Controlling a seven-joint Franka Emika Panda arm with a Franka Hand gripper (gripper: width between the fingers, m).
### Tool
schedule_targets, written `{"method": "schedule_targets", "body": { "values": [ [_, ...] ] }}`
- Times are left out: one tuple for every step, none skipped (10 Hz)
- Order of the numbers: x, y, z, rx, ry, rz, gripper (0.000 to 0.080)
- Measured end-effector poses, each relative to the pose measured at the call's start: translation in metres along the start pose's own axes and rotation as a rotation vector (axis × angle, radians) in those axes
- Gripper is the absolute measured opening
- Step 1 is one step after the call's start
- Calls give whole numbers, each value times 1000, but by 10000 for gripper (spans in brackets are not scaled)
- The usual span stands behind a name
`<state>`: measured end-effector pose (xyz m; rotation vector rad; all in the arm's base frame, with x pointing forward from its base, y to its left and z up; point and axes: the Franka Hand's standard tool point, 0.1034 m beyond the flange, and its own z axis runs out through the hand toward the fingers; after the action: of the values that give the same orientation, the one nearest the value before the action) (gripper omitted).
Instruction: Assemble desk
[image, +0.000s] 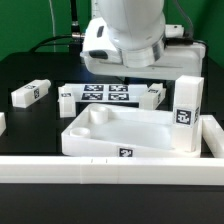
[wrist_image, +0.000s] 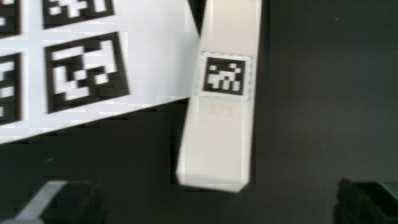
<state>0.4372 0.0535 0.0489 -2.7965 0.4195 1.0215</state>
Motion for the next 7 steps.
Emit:
{"method": "schedule_targets", "body": {
  "values": [
    [-1, 0, 3, -2, -4, -1, 649],
    [0, 2, 3, -2, -17, 2, 649],
    [-1, 2, 4, -2, -22, 2, 649],
    [-6, 5, 7, -5, -85, 7, 649],
    [-4, 7, 13, -10, -143, 14, 649],
    [-3, 7, 16, -15, -170, 15, 649],
    [-3, 8, 19, -19, -189, 16, 649]
  ]
}}
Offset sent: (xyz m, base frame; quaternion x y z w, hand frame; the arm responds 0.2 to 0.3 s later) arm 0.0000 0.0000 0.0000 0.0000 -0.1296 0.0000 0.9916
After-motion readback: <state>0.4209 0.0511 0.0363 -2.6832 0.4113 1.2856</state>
